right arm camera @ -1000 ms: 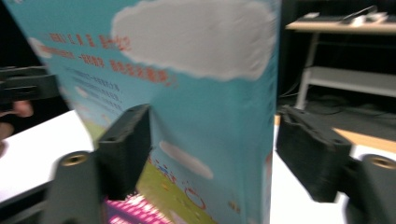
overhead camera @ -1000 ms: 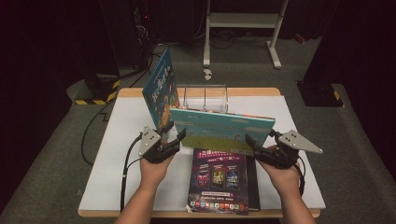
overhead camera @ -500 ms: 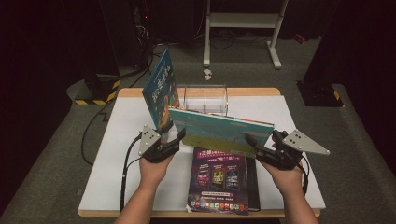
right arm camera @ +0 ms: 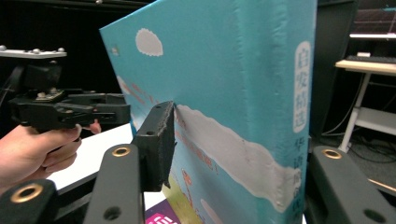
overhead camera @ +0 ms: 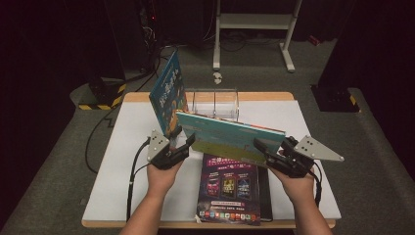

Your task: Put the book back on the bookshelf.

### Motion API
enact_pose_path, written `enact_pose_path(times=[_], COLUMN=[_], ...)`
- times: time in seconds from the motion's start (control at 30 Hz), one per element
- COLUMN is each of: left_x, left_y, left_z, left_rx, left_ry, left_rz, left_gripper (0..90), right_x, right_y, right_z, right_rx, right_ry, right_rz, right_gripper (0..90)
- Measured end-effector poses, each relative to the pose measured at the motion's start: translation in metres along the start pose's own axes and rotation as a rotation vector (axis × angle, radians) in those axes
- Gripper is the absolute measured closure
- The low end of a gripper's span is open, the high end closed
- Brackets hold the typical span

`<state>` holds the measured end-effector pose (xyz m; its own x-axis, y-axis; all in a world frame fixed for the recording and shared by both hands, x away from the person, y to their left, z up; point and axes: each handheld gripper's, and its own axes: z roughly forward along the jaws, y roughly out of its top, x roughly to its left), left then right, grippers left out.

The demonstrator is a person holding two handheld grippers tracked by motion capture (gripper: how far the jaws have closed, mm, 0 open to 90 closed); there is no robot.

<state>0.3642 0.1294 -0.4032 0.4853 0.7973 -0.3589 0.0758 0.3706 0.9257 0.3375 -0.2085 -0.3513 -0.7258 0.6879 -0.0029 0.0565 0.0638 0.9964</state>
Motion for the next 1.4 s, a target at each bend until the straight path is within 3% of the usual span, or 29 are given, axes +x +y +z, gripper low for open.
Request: enact_pose_path(times=[0.1,0.2,0.23,0.3,0.4,0.53,0.73,0.8,0.87,1.03,1.4], left_x=[0.002,0.003,0.003,0.004,0.01,0.025,0.048,0.053,0.056,0.056,0.06], left_y=[-0.001,-0.004,-0.005,-0.01,-0.02,-0.033,-0.038,-0.038,-0.039,-0.045,-0.043], left_z=[0.0,-0.003,-0.006,-0.013,-0.025,-0.042,-0.063,-0.066,-0.069,-0.071,-0.074], left_rx=[0.01,0.012,0.015,0.033,0.06,0.096,0.097,0.095,0.09,0.115,0.103], left_ry=[0.011,0.015,0.014,0.01,0.02,0.068,0.136,0.149,0.155,0.146,0.148], left_rz=[0.01,0.004,0.004,0.019,0.037,0.058,0.022,0.028,0.007,0.003,-0.016], left_gripper=[43.8,43.7,43.7,43.7,43.6,43.6,43.6,43.6,43.7,43.6,43.8], right_x=[0.003,0.005,0.005,0.011,0.007,0.009,0.009,0.01,0.013,0.021,0.044], right_y=[0.0,0.001,0.0,0.001,-0.001,-0.001,0.001,0.002,0.004,0.007,0.019], right_z=[-0.001,-0.003,-0.003,-0.005,-0.005,-0.004,0.001,0.004,0.008,0.02,0.053], right_rx=[-0.007,-0.01,-0.013,-0.01,-0.024,-0.032,-0.047,-0.048,-0.045,-0.035,0.007], right_ry=[0.029,0.097,0.139,0.084,0.097,0.081,0.06,0.055,0.053,0.06,0.016], right_rz=[-0.039,-0.054,-0.055,-0.096,-0.081,-0.067,-0.03,-0.024,-0.025,-0.033,-0.062], right_gripper=[58.8,73.7,78.7,80.0,80.4,80.5,80.6,80.6,80.6,80.6,80.5])
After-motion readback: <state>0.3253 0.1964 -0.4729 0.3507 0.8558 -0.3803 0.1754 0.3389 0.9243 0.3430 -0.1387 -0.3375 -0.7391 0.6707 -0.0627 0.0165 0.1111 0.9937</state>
